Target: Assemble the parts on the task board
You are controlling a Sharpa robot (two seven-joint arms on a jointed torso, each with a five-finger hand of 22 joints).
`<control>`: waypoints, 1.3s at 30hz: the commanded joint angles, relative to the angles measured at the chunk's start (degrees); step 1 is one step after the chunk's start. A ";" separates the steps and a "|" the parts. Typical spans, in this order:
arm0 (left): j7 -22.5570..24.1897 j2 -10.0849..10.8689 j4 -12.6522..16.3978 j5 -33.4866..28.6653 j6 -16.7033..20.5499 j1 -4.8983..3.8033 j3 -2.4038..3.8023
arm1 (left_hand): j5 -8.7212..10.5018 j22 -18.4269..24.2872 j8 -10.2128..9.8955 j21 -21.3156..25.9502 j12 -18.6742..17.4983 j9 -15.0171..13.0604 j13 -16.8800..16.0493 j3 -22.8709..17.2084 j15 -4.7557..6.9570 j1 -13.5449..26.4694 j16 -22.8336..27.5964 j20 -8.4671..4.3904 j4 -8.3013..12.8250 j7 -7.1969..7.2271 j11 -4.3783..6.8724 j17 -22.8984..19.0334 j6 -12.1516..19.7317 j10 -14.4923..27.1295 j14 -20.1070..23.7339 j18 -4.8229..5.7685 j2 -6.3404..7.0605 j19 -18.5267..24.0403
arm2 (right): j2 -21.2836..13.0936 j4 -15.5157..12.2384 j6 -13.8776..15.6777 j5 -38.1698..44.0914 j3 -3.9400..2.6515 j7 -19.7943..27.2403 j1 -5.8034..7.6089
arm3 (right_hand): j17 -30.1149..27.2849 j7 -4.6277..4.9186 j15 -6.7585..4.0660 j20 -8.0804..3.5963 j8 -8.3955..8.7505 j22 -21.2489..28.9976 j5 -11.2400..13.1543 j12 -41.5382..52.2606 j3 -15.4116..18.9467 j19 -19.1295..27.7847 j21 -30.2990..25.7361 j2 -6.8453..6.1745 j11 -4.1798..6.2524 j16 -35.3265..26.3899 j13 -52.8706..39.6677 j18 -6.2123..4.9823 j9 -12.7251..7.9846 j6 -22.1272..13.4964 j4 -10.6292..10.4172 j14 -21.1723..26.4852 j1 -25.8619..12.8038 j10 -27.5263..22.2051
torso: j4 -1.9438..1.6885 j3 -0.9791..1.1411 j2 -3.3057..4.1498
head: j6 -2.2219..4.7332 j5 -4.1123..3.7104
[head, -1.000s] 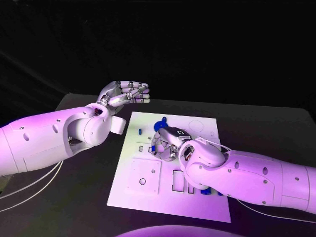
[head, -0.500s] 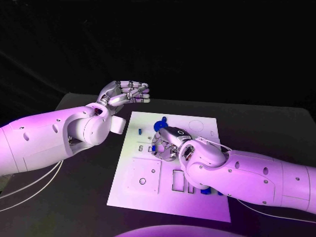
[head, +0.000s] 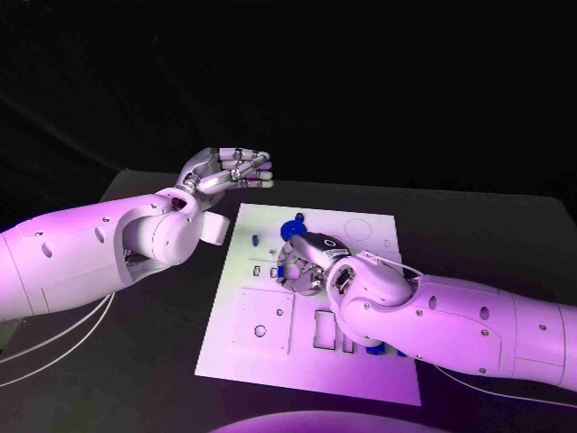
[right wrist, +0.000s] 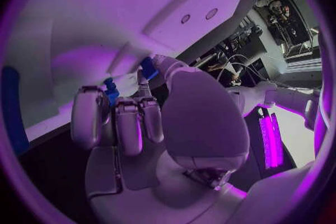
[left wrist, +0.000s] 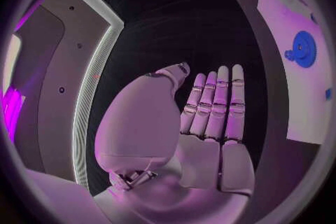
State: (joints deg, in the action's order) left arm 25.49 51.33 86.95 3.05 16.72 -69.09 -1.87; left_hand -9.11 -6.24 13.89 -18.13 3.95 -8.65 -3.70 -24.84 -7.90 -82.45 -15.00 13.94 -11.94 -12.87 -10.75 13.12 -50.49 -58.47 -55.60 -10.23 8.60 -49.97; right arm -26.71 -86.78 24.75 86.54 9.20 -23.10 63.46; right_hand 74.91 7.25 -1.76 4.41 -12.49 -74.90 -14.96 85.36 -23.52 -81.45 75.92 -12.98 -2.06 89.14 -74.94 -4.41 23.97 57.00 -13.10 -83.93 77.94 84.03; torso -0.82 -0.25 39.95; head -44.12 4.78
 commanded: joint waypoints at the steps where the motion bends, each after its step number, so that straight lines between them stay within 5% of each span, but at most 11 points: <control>1: 0.22 -0.05 0.05 0.09 -1.03 -0.04 0.03 | 0.26 0.05 -0.25 0.29 -0.25 0.09 -0.05 -0.29 -0.33 0.40 0.35 0.47 0.10 -1.11 -0.05 0.05 0.52 -0.19 0.06 -0.25 -0.02 -0.02 | -0.03 0.08 -0.49 0.59 0.08 0.03 -0.15 | 11.02 0.20 0.42 0.22 0.46 -1.89 -0.24 -0.53 0.33 0.34 -0.40 -0.63 -0.62 -0.04 -9.88 0.54 -0.17 -0.76 -0.30 -5.25 -0.17 2.18 | -0.01 -0.02 0.01 | 0.04 -0.02; 15: 0.15 -0.02 0.02 0.09 -1.08 -0.04 0.02 | 0.26 0.05 -0.25 0.29 -0.25 0.09 -0.05 -0.29 -0.33 0.40 0.35 0.47 0.10 -1.11 -0.05 0.05 0.52 -0.19 0.06 -0.25 -0.02 -0.02 | -0.09 -0.03 1.68 0.55 0.08 1.11 -0.16 | 10.72 1.46 1.57 1.37 2.25 -1.09 -0.16 -3.58 6.08 1.01 -1.84 -2.15 -1.86 -0.15 -6.93 0.25 -1.02 -4.98 -1.97 -5.16 -1.52 -0.38 | -0.02 -0.01 0.00 | 0.04 -0.08; 23: 0.04 0.03 -0.10 0.16 -1.05 -0.04 0.00 | 0.26 0.05 -0.25 0.29 -0.25 0.09 -0.05 -0.29 -0.33 0.40 0.35 0.47 0.10 -1.11 -0.05 0.05 0.52 -0.19 0.06 -0.25 -0.02 -0.02 | -1.42 -1.91 5.03 0.55 0.07 2.28 -0.16 | 10.65 1.72 1.85 1.65 2.12 -1.06 -0.45 -4.12 18.97 1.07 -2.54 0.91 -2.15 -0.20 -6.20 0.15 -1.74 -6.13 -3.59 -5.13 0.67 -0.95 | -0.02 0.00 -0.06 | 0.15 -0.12; 29: -2.31 0.06 -0.78 2.19 -1.18 -0.03 -0.07 | 0.29 0.05 -0.27 0.09 -0.17 0.10 -0.09 -0.26 -0.17 0.74 0.11 0.37 0.12 -1.07 0.02 0.37 0.58 -0.39 -0.59 -0.32 0.15 -0.42 | -5.63 -6.02 8.07 -1.82 -0.13 5.66 0.78 | 10.52 1.75 1.85 1.67 2.00 -0.80 -0.55 -3.98 20.31 1.25 -3.02 2.18 -2.14 -0.24 -6.28 0.05 -1.95 -6.18 -3.52 -5.10 1.90 -0.81 | 0.14 0.05 -0.34 | 0.33 -0.04; 34: -9.03 0.32 -1.62 8.89 -3.25 -0.03 -0.10 | 0.43 -1.88 1.18 -4.68 2.71 -0.57 -1.31 1.25 3.00 3.78 -7.11 -2.50 -1.34 0.76 2.54 4.69 -1.51 -6.99 -9.85 -0.40 1.28 -7.19 | -11.73 -10.16 8.78 -9.89 -0.31 10.51 3.43 | 9.94 1.70 1.81 1.65 1.75 -0.18 -0.53 -4.18 19.92 1.71 -3.87 2.84 -2.09 -0.40 -6.05 -0.14 -2.00 -5.93 -3.41 -4.97 3.07 -0.98 | 0.31 0.15 -0.83 | 0.36 0.28; 36: -12.63 0.52 -1.82 12.59 -4.57 -0.04 -0.10 | 0.27 -4.68 3.48 -10.26 6.05 -1.93 -3.42 4.23 4.75 6.56 -18.53 -5.39 -4.13 2.34 3.99 12.15 -1.57 -9.47 -14.98 -0.31 1.74 -12.45 | -14.55 -11.93 8.26 -14.41 -0.34 11.52 4.74 | 9.17 1.69 1.79 1.64 1.65 0.60 -0.51 -4.42 19.78 2.28 -4.87 3.02 -2.08 -0.61 -5.81 -0.38 -2.01 -5.84 -3.39 -4.79 3.42 -1.19 | 0.40 0.20 -1.02 | 0.23 0.36; 38: -16.68 0.73 -1.89 16.55 -6.54 -0.05 -0.10 | 0.39 -6.10 4.80 -12.76 8.22 -2.73 -4.90 5.45 5.60 6.86 -24.19 -5.82 -4.40 2.45 4.51 15.97 -0.88 -9.89 -15.51 0.03 1.88 -13.50 | -17.54 -13.68 7.55 -18.62 -0.36 12.14 6.15 | 9.10 1.64 1.77 1.63 1.46 0.70 -0.49 -4.48 19.69 2.38 -5.04 3.13 -2.05 -0.64 -5.76 -0.41 -1.98 -5.63 -3.39 -4.77 3.61 -1.24 | 0.49 0.29 -1.23 | 0.09 0.45; 39: -18.78 0.83 -1.85 18.43 -7.68 -0.06 -0.10 | 0.52 -7.84 6.89 -15.92 12.17 -3.85 -7.31 6.69 6.73 7.62 -30.48 -6.77 -4.38 3.29 5.61 19.67 -1.50 -12.62 -18.23 -0.25 1.88 -15.65 | -18.93 -14.45 7.18 -20.13 -0.37 12.37 6.77 | 9.09 1.60 1.75 1.62 1.29 0.72 -0.46 -4.43 19.68 2.40 -5.09 3.17 -2.02 -0.65 -5.80 -0.42 -1.94 -5.45 -3.41 -4.76 3.66 -1.21 | 0.56 0.36 -1.40 | 0.03 0.50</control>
State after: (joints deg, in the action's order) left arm 15.23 52.21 84.98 12.82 14.06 -69.09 -2.01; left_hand -8.89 -14.31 20.92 -34.40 16.44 -12.61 -11.38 -18.26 -1.16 -74.80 -46.98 7.14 -16.09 -9.59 -5.15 35.26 -51.90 -70.49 -74.47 -10.21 10.25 -65.66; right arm -45.31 -100.52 31.84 75.18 8.80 -14.43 70.07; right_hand 74.94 8.97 -0.31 5.95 -11.09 -74.23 -15.21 81.15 -3.58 -79.48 71.05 -9.77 -4.04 88.70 -74.91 -4.41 22.00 51.19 -16.43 -83.92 81.16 83.15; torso -0.47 -0.05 39.00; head -43.91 5.15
